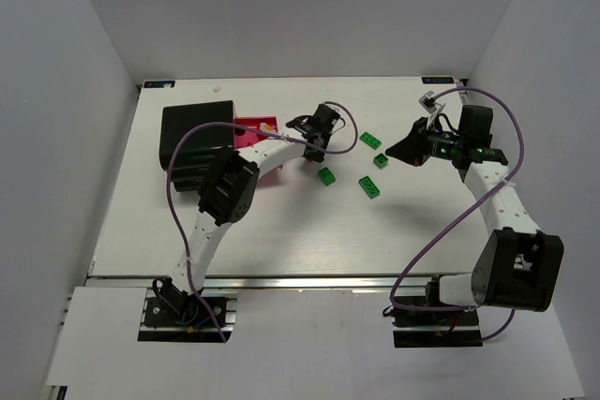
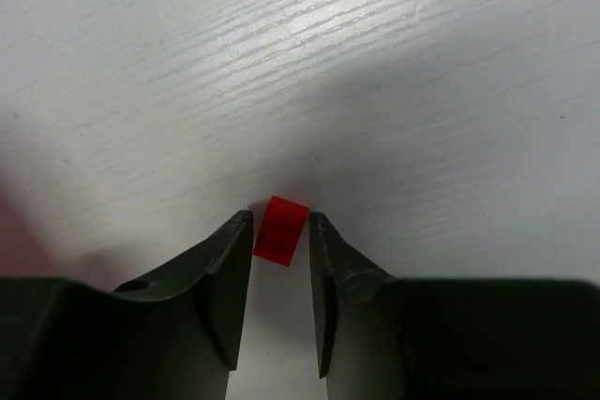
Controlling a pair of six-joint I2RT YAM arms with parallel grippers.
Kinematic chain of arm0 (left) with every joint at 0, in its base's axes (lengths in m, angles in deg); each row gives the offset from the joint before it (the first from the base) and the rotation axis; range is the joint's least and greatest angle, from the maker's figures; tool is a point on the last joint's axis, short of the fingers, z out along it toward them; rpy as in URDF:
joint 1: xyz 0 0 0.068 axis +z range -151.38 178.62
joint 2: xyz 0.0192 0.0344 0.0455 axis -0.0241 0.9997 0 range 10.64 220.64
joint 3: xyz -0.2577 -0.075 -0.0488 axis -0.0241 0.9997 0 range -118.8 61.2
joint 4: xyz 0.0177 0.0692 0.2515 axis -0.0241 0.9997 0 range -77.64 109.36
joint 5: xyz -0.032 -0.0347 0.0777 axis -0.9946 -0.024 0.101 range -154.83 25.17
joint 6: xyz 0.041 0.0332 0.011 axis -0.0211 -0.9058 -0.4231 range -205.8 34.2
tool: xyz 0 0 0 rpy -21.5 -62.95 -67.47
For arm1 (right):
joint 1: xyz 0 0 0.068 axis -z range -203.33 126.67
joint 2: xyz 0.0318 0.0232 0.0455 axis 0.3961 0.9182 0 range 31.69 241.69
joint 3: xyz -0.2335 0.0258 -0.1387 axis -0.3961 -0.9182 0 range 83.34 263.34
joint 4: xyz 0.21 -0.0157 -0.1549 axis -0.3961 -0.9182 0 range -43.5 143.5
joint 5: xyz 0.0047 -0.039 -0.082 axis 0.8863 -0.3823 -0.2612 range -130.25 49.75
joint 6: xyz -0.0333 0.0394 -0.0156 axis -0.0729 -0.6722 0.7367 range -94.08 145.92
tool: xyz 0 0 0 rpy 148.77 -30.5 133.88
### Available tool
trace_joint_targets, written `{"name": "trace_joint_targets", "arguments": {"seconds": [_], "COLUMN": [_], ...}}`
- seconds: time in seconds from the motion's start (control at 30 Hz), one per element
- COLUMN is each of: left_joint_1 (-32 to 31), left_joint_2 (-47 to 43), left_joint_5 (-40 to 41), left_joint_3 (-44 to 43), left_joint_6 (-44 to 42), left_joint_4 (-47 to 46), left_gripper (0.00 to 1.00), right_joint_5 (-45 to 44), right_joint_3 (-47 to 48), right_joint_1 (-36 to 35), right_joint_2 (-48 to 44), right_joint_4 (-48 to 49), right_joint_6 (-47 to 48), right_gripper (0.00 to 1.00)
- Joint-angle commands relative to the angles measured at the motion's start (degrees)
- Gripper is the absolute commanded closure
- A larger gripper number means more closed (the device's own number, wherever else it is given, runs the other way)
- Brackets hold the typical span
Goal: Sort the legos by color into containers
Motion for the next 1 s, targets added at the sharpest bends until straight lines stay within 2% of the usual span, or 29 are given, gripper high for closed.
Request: {"name": "trace_joint_targets", "arguments": {"seconds": [0.0,0.17,0.2,0.33,0.47,0.6,0.73,0.8,0.97], "left_joint_1": [0.37,0.37,0.37,0.37,-0.16,-0.16,0.46,0.99,0.99], "left_joint_2": [0.79,-0.25,-0.87,-8.94,-19.67,-26.71,-31.71,-32.51,-30.59], "left_joint_5": [0.59,0.15,0.15,0.75,0.67,2.87,6.46,12.08,22.11], "left_joint_3": [-1.81,-0.23,0.12,5.82,13.82,19.28,23.75,24.91,23.51], "left_joint_6": [-0.23,0.12,0.38,0.21,0.29,0.03,-0.41,0.20,2.49], "left_joint_4": [0.87,0.35,0.00,-5.35,-14.31,-17.14,-17.49,-16.80,-8.90], "left_gripper": [0.60,0.74,0.80,0.90,0.94,0.96,0.98,1.00,1.00], "right_joint_5": [1.50,1.58,1.67,1.67,1.67,1.67,1.76,1.76,1.50], "right_joint_3": [1.06,1.06,1.06,0.98,0.89,0.80,0.71,0.62,0.62], "right_joint_1": [0.27,0.45,0.45,0.45,0.54,0.28,0.36,0.36,0.36], "right_joint_2": [-1.56,-1.56,-1.65,-1.56,-1.21,-0.94,-0.42,-0.50,-0.15], "right_joint_4": [0.79,0.71,0.71,0.88,0.97,0.97,0.88,0.80,0.88], "right_joint_6": [0.56,0.56,0.56,0.56,0.56,0.56,0.47,0.38,0.38], "right_gripper": [0.88,0.88,0.88,0.88,0.88,0.88,0.88,0.88,0.88]}}
